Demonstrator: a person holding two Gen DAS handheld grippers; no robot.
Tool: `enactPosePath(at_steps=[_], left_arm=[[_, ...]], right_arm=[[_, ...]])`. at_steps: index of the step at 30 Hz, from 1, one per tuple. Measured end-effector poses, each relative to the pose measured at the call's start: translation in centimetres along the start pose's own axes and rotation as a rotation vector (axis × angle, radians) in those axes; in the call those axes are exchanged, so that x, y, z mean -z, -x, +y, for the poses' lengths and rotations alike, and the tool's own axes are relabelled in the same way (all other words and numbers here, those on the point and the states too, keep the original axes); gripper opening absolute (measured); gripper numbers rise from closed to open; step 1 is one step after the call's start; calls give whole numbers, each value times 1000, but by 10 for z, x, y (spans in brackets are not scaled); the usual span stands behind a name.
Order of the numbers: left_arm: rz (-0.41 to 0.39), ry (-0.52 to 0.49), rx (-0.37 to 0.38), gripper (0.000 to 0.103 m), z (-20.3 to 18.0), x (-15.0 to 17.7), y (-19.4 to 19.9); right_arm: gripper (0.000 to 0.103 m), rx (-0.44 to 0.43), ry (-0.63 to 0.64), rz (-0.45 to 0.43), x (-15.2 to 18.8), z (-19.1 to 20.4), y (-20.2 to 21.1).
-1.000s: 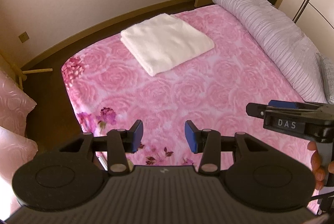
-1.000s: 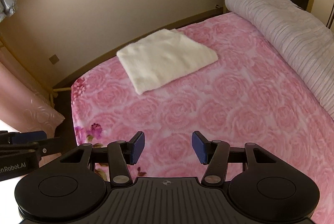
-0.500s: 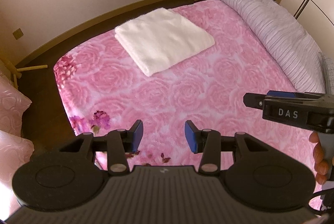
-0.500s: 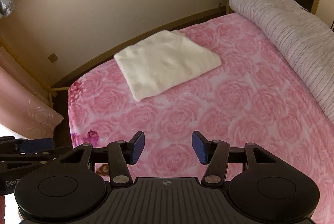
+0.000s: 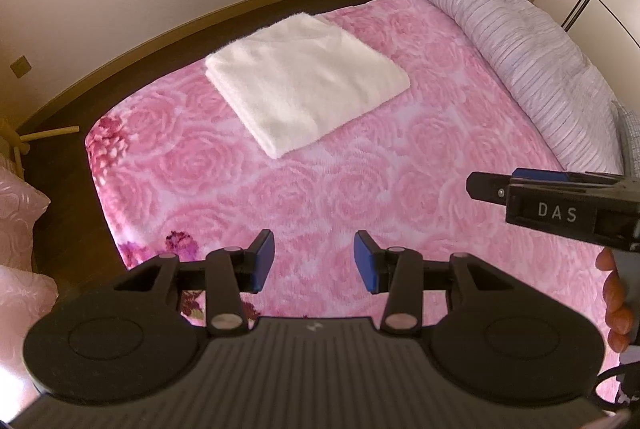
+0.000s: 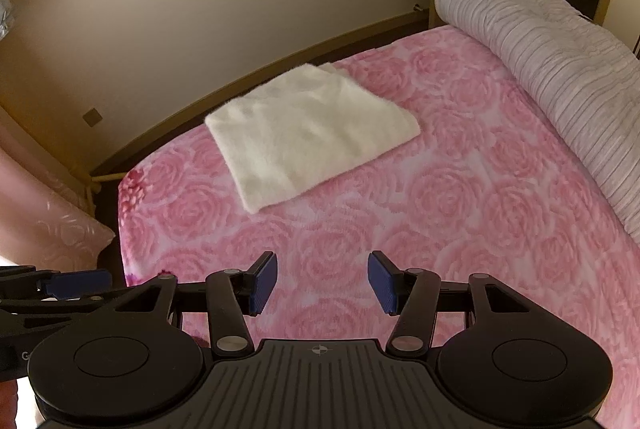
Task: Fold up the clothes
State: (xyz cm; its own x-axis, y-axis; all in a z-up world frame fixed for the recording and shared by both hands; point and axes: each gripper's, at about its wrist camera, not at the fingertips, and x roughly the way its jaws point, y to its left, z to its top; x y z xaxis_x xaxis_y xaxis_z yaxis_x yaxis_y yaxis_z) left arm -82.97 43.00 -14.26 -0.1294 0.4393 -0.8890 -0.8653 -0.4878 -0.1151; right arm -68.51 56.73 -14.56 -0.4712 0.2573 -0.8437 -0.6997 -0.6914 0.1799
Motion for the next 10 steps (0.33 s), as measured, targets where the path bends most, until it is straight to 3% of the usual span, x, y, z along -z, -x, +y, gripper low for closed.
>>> enactPosePath(at_steps=[10], left_arm=[[-113,-34,-58,40,3,-7,14]], right_arm=[[54,-1,-7,-22,-4,6,6]])
